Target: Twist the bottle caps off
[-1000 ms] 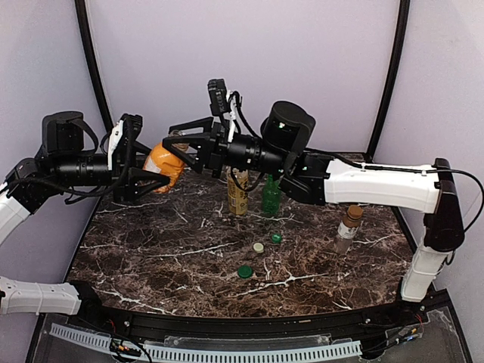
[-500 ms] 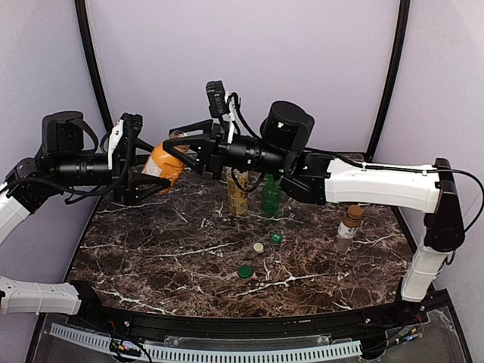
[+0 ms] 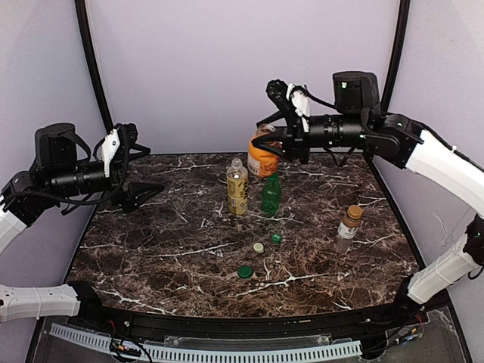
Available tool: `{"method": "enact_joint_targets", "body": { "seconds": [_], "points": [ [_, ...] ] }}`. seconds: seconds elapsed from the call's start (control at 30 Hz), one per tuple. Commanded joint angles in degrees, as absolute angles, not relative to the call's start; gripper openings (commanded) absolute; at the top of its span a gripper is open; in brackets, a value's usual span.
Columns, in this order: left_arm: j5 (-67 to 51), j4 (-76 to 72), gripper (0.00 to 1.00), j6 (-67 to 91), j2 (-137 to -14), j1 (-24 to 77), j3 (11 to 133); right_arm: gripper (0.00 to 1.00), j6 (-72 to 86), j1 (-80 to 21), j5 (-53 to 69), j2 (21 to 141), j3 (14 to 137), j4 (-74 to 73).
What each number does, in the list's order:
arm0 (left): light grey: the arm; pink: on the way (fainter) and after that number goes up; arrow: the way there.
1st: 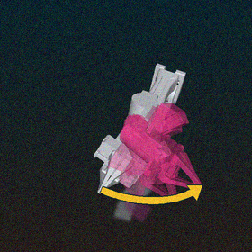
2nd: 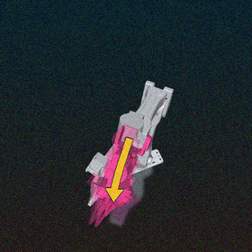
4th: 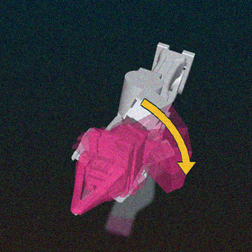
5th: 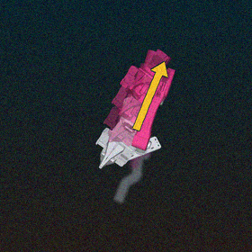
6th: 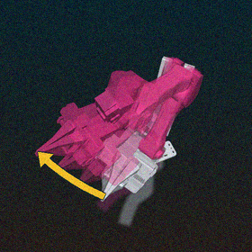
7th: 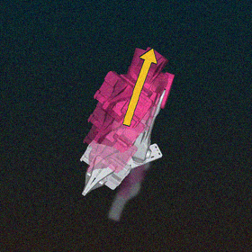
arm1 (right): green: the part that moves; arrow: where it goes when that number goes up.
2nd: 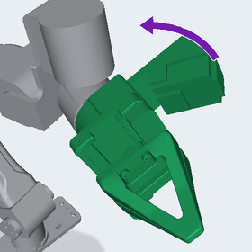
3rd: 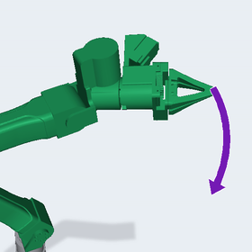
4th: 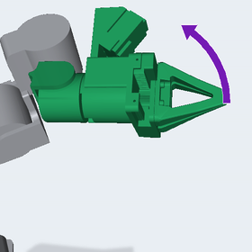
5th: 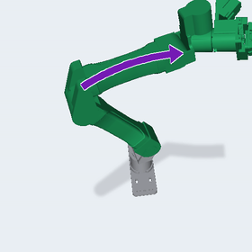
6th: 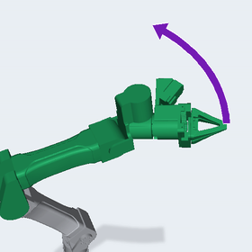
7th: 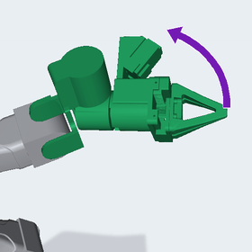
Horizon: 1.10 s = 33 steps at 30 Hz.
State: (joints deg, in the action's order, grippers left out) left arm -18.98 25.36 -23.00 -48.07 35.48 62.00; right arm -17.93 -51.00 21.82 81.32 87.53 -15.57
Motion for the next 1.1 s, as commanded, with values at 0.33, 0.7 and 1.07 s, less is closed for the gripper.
{"method": "enact_joint_targets", "body": {
  "seconds": [0.33,0.7,1.07],
  "points": [
    [-3.9,17.1,0.99,-21.9,-42.5,30.6,46.7,0.0,-21.0,-31.9,5.1,71.0,62.6,-8.2],
    [13.8,10.8,0.99,-11.7,-35.1,18.9,31.7,0.0,4.9,-29.6,-13.0,83.4,52.6,20.1],
    [10.6,11.0,0.99,-9.0,-31.8,14.8,28.0,0.0,11.7,-31.7,-17.3,95.4,52.8,27.1]
  ]
}}
